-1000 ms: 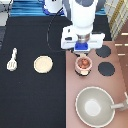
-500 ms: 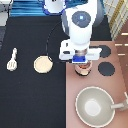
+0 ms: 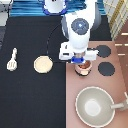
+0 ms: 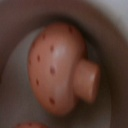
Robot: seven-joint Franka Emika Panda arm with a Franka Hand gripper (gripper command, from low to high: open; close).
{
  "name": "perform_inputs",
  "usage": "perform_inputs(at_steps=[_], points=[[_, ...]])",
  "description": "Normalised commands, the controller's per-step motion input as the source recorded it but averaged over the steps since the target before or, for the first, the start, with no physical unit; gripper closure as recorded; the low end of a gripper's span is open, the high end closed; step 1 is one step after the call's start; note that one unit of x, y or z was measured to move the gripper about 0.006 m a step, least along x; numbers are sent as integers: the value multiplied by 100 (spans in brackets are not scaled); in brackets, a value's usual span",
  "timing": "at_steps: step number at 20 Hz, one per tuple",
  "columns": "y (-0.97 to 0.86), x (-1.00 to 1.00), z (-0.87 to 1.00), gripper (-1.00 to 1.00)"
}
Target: Take the lid off the pot, put the pot on the plate, and use the tool to push the pot to the front of the table.
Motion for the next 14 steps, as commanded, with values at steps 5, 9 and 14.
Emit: perform_inputs(at_steps=[5, 9, 14], points=[[-10, -6, 0, 100], [-7, -4, 8, 100], [-6, 0, 13, 100]])
